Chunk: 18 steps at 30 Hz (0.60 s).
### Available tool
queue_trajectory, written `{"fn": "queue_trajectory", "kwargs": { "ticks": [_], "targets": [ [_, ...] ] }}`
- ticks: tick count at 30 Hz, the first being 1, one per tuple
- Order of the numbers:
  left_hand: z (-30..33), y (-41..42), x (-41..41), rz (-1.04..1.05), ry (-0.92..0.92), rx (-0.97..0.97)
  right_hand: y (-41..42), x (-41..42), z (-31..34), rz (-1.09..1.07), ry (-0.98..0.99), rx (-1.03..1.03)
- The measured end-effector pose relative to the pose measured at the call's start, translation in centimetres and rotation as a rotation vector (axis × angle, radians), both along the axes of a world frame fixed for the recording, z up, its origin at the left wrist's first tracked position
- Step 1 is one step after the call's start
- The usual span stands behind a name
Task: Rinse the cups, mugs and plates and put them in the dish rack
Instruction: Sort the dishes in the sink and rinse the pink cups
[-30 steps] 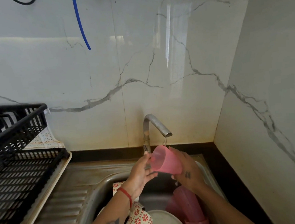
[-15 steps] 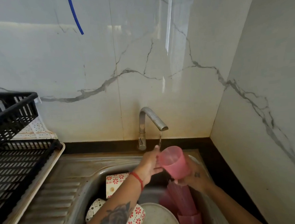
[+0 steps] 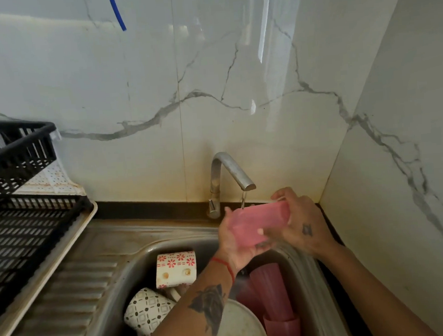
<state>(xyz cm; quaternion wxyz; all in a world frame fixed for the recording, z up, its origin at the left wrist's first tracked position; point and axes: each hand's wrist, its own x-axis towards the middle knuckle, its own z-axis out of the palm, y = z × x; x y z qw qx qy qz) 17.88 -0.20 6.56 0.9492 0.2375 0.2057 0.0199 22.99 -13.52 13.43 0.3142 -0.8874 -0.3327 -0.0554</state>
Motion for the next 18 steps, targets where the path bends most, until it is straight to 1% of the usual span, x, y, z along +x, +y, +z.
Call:
{"fn": "queue_trajectory", "kwargs": {
  "ticks": [2, 3, 4, 5, 6, 7, 9, 11, 15, 17, 18],
  "targets": [
    [-0.6, -0.9, 0.0, 0.030, -0.019, -0.109, -0.2, -0.3, -0.6, 0.001, 0.088, 0.144],
    [-0.8, -1.2, -0.1, 0.033, -0.018, -0.106, -0.4, -0.5, -1.2, -0.009, 0.175, 0.251],
    [-1.0, -1.5, -0.3, 0.034, -0.006, -0.076, -0.5, -0.7, -2.0, -0.029, 0.316, 0.382],
    [-1.1, -1.7, -0.6, 0.029, 0.011, -0.044, -0.5, -1.2, -2.8, -0.045, 0.498, 0.521],
    [-1.2, -1.8, -0.8, 0.014, 0.025, -0.019, -0.4, -1.7, -4.0, -0.045, 0.661, 0.607],
    [-1.4, -1.8, -1.2, -0.009, 0.040, 0.014, -0.3, -2.5, -5.1, -0.029, 0.764, 0.632],
    [-1.5, -1.6, -2.2, -0.063, 0.085, 0.109, -0.1, -3.8, -7.1, -0.007, 0.809, 0.577],
    [-1.5, -1.0, -3.3, -0.052, 0.141, 0.187, 0.0, -4.2, -8.0, -0.012, 0.805, 0.562],
    [-1.7, 0.5, -6.0, 0.181, 0.220, 0.292, -0.1, -4.3, -8.5, 0.041, 0.700, 0.455],
    [-1.7, 1.4, -7.7, 0.227, 0.241, 0.391, 0.1, -4.8, -8.8, 0.068, 0.657, 0.393],
    [-1.6, 1.9, -8.8, 0.222, 0.265, 0.479, 0.3, -5.1, -8.9, 0.079, 0.633, 0.371]
  ]
}}
